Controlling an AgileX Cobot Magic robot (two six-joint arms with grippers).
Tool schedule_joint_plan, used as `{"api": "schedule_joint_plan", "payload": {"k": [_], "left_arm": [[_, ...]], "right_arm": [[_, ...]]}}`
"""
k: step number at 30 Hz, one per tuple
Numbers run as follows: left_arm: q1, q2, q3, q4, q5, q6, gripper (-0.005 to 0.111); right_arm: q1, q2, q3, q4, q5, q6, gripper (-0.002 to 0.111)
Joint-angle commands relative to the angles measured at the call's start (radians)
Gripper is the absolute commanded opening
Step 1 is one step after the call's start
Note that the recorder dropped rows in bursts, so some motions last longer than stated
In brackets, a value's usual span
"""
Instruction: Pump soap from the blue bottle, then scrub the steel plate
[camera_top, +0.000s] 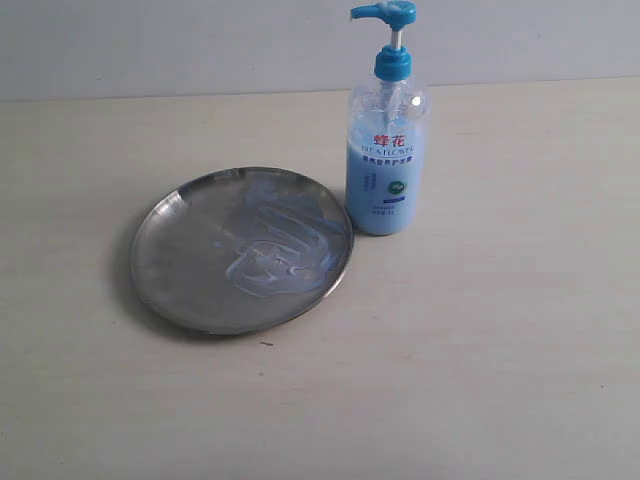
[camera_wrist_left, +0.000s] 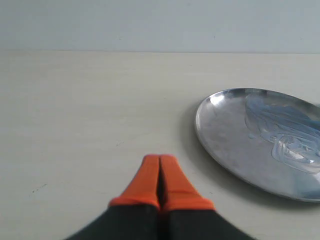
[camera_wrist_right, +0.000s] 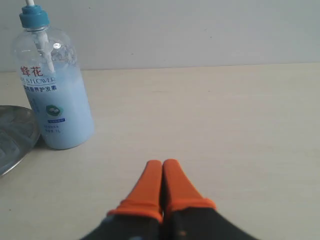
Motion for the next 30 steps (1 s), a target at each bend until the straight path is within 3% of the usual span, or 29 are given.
{"api": "schedule_joint_plan", "payload": {"k": [1,20,30], "left_arm": [[0.001,-0.006,0.003,0.000,-0.014,0.005,0.000],[0.001,-0.006,0.003,0.000,-0.014,0.005,0.000],[0.001,-0.006,0.003,0.000,-0.014,0.005,0.000]], "right_arm": [[-0.005,-0.007,0.004,-0.004,-0.004,-0.001,0.000],[-0.005,-0.007,0.004,-0.012,-0.016,-0.010,0.000],[-0.005,-0.007,0.004,-0.007,-0.260,-0.008,0.000]]}}
